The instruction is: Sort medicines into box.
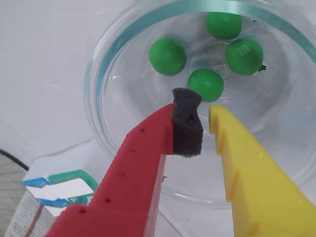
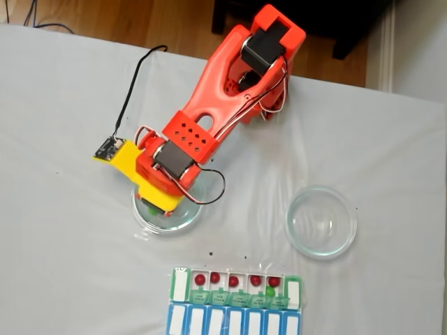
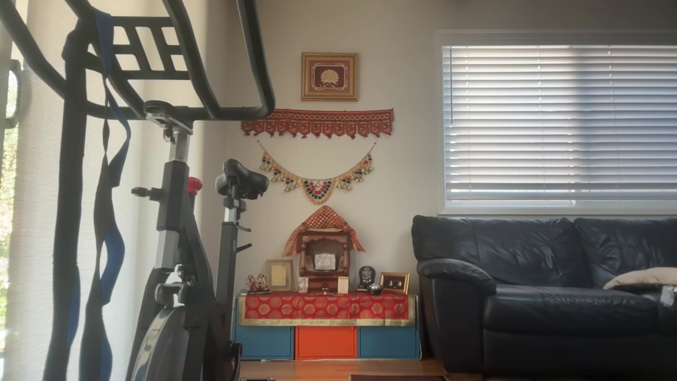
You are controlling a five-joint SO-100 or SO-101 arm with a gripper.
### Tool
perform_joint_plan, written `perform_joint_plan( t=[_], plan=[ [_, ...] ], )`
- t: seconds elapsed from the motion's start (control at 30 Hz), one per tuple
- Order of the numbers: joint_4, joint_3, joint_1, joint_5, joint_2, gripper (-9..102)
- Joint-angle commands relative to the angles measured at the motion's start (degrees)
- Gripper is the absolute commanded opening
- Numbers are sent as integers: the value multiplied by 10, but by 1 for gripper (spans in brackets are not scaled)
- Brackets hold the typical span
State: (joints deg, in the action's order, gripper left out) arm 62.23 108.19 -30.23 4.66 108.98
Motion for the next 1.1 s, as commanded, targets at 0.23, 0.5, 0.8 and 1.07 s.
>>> perform_joint_plan(
  t=[0.23, 0.5, 0.8, 1.07],
  plan=[
    [12, -10, -11, -27, 38, 17],
    [27, -12, -16, -54, 24, 26],
    [33, -19, -18, -97, -11, 29],
    [29, -4, -14, -120, -6, 30]
  ],
)
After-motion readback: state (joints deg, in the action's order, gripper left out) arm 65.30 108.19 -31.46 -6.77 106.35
